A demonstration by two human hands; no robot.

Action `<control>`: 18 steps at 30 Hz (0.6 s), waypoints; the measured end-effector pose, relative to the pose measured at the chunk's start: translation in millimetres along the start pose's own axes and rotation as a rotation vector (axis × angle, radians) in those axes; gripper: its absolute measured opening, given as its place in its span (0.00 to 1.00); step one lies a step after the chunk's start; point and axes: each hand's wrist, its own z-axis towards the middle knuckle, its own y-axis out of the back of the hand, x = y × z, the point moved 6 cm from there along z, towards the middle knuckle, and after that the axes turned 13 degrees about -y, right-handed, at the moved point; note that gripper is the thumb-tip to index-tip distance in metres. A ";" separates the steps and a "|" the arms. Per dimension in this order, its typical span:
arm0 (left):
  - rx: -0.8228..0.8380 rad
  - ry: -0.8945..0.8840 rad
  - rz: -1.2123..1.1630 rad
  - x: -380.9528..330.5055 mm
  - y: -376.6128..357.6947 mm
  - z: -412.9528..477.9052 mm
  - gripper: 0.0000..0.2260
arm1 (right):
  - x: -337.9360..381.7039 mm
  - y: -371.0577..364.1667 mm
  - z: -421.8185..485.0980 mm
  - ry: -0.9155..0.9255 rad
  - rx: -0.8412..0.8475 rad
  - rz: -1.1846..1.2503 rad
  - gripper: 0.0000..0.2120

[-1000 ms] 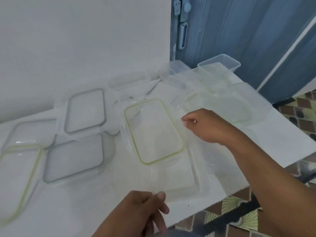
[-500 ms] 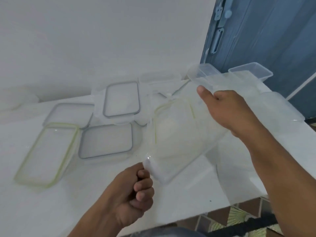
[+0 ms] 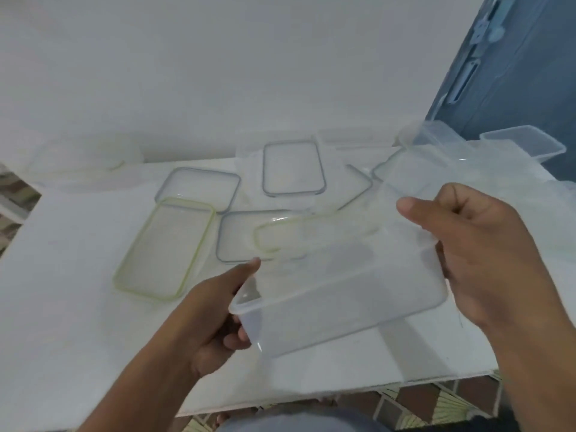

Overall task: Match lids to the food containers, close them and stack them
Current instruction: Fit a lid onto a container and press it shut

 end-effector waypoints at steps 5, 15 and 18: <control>-0.091 -0.489 0.322 -39.6 47.2 -6.7 0.22 | -55.0 -35.2 -30.9 -0.145 0.009 0.161 0.25; -0.193 -0.598 0.586 -4.1 93.4 -1.0 0.22 | -132.2 -76.3 -35.1 -0.267 -0.088 -0.093 0.17; -0.210 -0.569 0.631 8.1 92.4 -1.8 0.21 | -135.8 -76.5 -32.9 -0.218 -0.125 -0.169 0.18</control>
